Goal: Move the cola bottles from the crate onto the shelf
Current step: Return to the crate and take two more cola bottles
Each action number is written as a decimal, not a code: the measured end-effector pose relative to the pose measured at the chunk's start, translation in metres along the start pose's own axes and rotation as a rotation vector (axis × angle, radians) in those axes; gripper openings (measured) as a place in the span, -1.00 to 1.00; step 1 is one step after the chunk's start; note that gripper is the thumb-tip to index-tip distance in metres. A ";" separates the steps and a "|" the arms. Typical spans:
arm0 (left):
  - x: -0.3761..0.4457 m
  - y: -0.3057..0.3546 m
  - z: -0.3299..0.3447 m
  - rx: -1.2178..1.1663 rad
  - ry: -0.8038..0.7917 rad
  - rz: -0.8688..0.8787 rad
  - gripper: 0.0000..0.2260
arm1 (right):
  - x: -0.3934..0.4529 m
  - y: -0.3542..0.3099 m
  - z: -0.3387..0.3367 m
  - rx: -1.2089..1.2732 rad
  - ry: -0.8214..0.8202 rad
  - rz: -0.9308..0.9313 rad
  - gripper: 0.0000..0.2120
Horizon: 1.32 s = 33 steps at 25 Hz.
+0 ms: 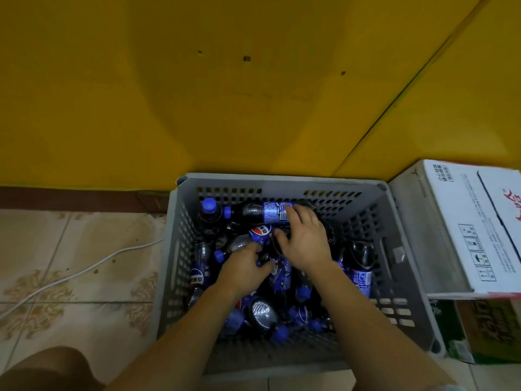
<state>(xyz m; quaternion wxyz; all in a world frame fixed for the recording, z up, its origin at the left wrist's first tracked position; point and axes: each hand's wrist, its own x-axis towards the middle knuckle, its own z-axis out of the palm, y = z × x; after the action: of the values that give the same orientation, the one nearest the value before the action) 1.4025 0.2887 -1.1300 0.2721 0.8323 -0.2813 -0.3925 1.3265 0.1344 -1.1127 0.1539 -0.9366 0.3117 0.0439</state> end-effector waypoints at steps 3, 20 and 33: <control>0.004 0.004 0.015 0.073 -0.060 0.138 -0.56 | 0.009 0.013 -0.003 0.005 0.034 0.011 -0.46; -0.005 -0.033 0.037 1.057 -0.402 0.424 -0.42 | -0.016 0.008 0.030 -0.905 -0.373 -0.690 -0.54; -0.018 -0.058 0.015 0.723 -0.226 0.421 -0.32 | -0.010 -0.020 0.030 -1.095 -0.489 -0.632 -0.57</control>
<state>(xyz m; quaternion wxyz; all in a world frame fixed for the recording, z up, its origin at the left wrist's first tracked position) 1.3960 0.3379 -1.1682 0.0046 0.7503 -0.5924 -0.2934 1.3303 0.1646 -1.1343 -0.2714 -0.8887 -0.0882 0.3589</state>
